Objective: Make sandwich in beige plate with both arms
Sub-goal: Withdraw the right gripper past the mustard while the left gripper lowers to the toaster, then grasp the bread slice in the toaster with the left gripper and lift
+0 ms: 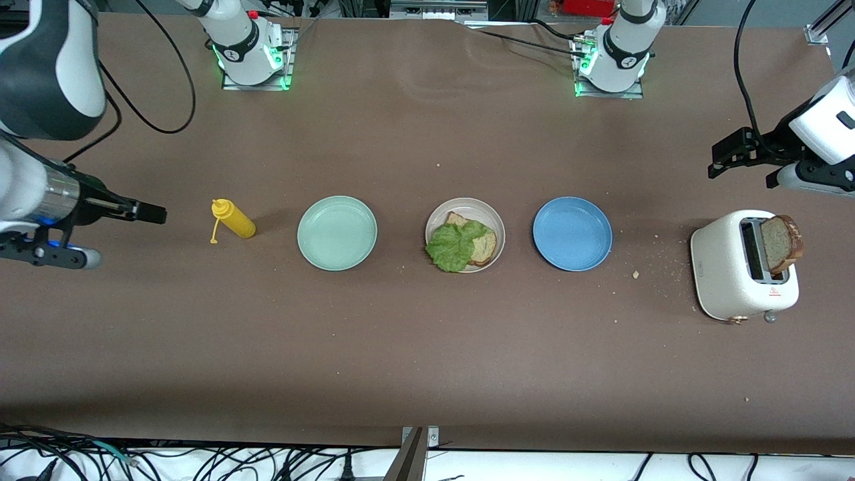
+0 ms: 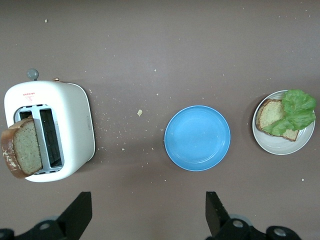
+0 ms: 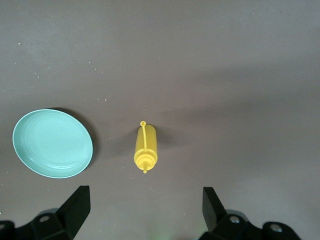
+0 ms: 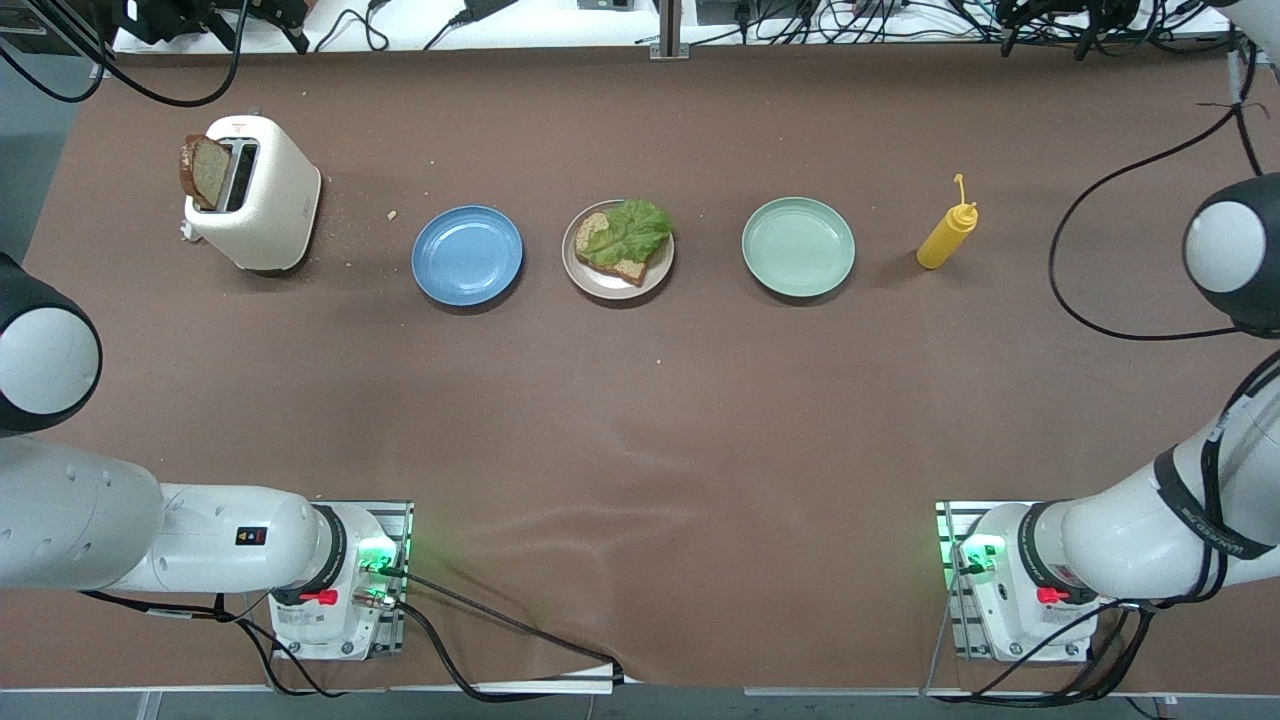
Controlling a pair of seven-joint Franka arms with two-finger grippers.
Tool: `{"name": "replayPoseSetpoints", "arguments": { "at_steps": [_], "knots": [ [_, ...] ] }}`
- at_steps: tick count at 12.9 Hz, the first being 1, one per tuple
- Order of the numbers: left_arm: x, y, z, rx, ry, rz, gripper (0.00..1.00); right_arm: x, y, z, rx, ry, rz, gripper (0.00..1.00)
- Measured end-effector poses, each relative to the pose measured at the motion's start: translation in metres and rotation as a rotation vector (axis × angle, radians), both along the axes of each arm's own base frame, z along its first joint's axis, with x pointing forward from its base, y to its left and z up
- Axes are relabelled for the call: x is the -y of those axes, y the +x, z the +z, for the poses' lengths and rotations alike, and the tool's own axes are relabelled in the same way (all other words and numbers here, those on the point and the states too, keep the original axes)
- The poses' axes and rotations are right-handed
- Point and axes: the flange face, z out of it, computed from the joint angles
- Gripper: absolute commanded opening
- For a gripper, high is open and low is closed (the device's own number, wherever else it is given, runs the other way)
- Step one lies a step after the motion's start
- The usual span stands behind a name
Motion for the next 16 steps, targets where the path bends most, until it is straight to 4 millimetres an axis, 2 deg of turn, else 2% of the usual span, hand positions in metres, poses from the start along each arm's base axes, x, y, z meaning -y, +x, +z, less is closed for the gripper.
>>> {"name": "replayPoseSetpoints", "arguments": {
  "at_steps": [2,5,9,12,14,16],
  "knots": [
    [0.000,0.000,0.000,0.000,0.000,0.000,1.00,0.017,-0.013,0.003,0.051,0.008,-0.003,0.99],
    [0.000,0.000,0.000,0.000,0.000,0.000,1.00,0.032,-0.035,0.015,0.089,0.011,0.047,1.00],
    [-0.006,0.006,-0.010,-0.010,0.000,0.010,1.00,0.046,-0.042,0.022,0.098,0.010,0.034,1.00],
    [-0.040,0.024,-0.034,-0.002,0.010,0.041,1.00,0.044,-0.042,0.020,0.093,0.010,0.029,1.00],
    [-0.077,0.037,-0.055,0.016,0.041,0.016,1.00,0.044,-0.042,0.018,0.089,0.010,0.030,1.00],
    [-0.124,0.049,-0.083,0.033,0.049,-0.006,1.00,0.042,-0.042,0.017,0.088,0.010,0.032,1.00]
  ]
}}
